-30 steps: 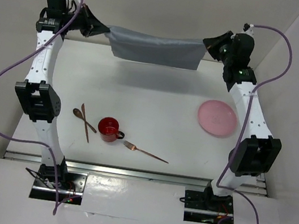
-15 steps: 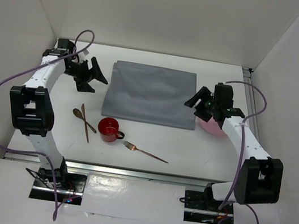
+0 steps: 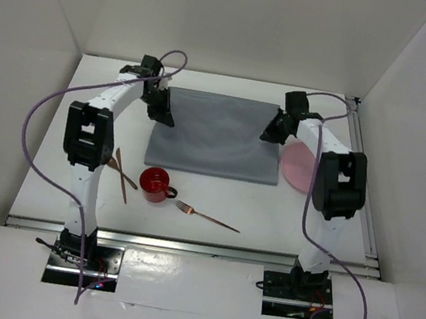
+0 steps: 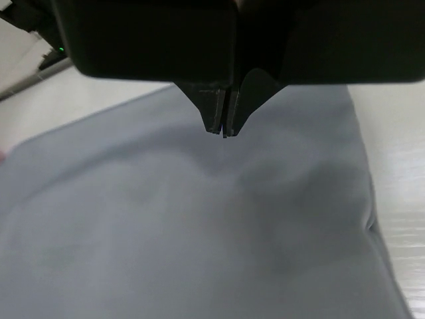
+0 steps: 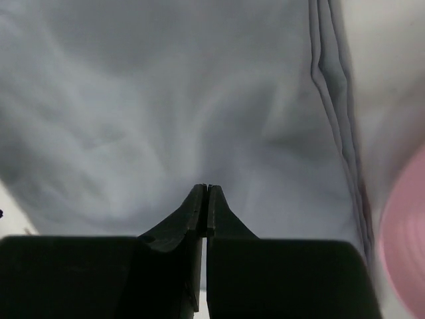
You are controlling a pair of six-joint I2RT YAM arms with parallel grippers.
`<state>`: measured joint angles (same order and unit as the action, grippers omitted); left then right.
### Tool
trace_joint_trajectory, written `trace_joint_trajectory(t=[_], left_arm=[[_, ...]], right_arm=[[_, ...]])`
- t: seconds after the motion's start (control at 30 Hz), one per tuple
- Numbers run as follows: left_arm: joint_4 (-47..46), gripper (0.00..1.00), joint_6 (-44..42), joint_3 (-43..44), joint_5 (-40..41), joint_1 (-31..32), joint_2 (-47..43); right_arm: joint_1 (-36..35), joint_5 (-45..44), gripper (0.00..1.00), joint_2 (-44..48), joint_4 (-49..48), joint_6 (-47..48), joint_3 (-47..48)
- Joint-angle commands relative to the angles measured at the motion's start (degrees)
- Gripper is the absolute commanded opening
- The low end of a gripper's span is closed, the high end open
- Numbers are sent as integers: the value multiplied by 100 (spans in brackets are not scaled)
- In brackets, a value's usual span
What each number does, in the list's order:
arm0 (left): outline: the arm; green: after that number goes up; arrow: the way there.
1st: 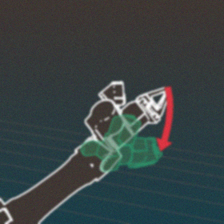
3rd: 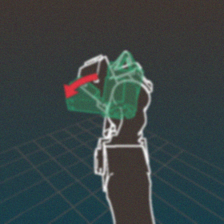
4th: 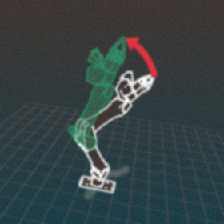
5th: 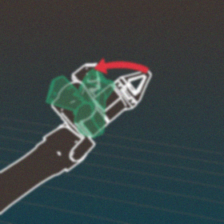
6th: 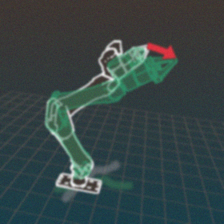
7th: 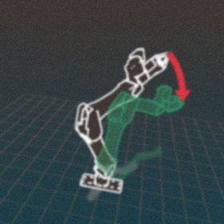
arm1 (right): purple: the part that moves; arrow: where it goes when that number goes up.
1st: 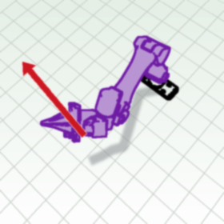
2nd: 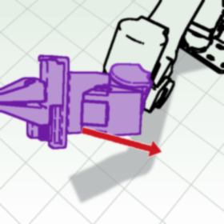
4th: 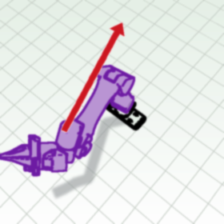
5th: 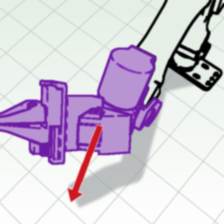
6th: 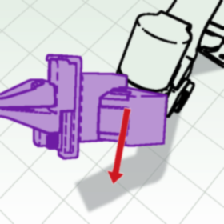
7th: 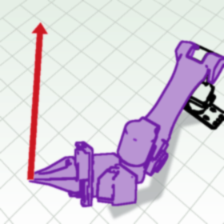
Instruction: Set the dinner table for one person
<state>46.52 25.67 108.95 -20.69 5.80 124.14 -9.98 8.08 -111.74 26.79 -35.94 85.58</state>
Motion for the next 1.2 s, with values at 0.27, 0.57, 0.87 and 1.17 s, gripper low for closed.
trace_joint_trajectory(t=[0.27,0.57,0.87,1.17], left_arm=[[-424,0,395,-303,926,245,577],[-864,0,623,-2086,1348,246,-187],[-602,0,623,-2318,1682,246,-777],[137,15,457,-1517,1813,246,-1812]], right_arm=[[-267,-175,0,-1253,468,167,504],[-663,-289,0,-508,170,-79,-883],[-1006,-718,0,135,336,-193,-1316],[-1146,-729,60,918,837,577,63]])
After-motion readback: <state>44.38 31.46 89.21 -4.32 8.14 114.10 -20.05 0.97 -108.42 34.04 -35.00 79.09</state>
